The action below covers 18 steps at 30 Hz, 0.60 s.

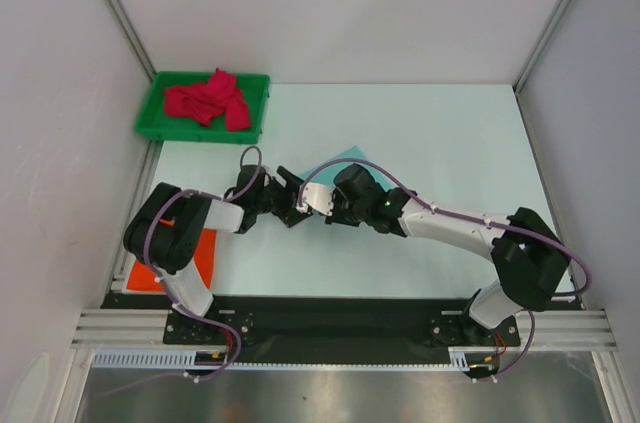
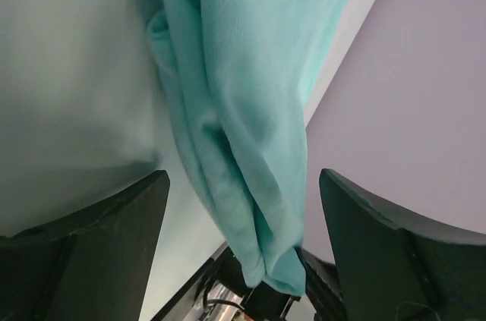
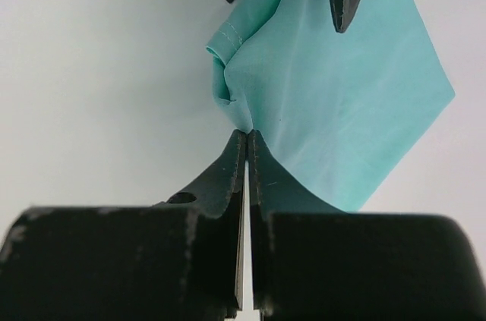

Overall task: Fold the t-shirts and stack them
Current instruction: Neatly place the folded tshirt to the corner

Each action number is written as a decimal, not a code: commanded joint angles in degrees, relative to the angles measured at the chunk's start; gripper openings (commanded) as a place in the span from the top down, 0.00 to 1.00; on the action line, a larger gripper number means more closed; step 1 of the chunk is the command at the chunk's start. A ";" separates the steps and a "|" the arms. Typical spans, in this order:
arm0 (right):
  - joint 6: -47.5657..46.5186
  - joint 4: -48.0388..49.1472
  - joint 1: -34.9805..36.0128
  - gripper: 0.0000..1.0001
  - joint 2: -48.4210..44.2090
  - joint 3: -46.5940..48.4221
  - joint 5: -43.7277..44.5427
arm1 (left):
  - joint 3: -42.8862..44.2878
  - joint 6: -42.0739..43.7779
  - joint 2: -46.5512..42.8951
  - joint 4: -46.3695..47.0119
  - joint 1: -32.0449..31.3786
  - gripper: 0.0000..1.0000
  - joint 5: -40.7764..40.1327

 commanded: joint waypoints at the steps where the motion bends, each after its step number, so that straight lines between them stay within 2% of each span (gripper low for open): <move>1: 2.17 2.49 -0.24 1.00 -4.10 -0.38 -1.65 | 0.69 -5.91 2.07 7.45 -1.43 0.14 -4.29; 4: 3.40 3.19 -0.50 1.00 -5.42 -1.35 -2.09 | 1.22 -7.67 3.99 7.71 -2.40 0.17 -4.56; 7: 4.11 4.06 -0.42 1.00 -6.47 -2.75 -2.70 | 0.87 -9.96 5.84 10.70 -3.36 0.26 -5.52; 8: 4.29 4.33 -0.50 1.00 -6.83 -3.54 -2.70 | 0.79 -10.40 6.28 11.66 -3.54 0.40 -5.87; 10: 4.90 4.77 -0.50 1.00 -7.79 -4.33 -2.53 | 0.70 -10.58 6.99 13.86 -3.54 0.61 -6.31; 11: 5.86 4.69 -0.42 1.00 -8.06 -4.51 -2.27 | 0.61 -10.84 6.91 14.74 -3.45 0.78 -6.84; 12: 6.48 4.77 -0.33 1.00 -8.50 -5.03 -1.74 | 0.43 -10.67 6.90 16.40 -3.37 0.86 -7.10; 13: 7.18 4.43 -0.24 0.98 -8.76 -5.21 -0.95 | 0.35 -10.41 6.56 16.94 -3.37 0.96 -7.46; 14: 9.36 3.90 -0.15 0.90 -9.37 -5.30 -0.08 | 0.26 -9.27 5.42 16.51 -3.28 1.00 -7.98; 15: 10.60 3.55 -0.15 0.76 -9.81 -5.39 2.11 | 0.26 -8.48 4.19 14.07 -3.28 1.00 -8.60; 17: 12.98 0.83 -0.33 0.71 -11.82 -5.39 4.05 | 0.17 -5.15 1.30 9.50 -3.02 1.00 -10.18; 18: 14.73 0.04 -0.50 0.64 -12.88 -5.74 4.93 | 0.26 -3.82 -2.55 4.25 -2.93 1.00 -12.45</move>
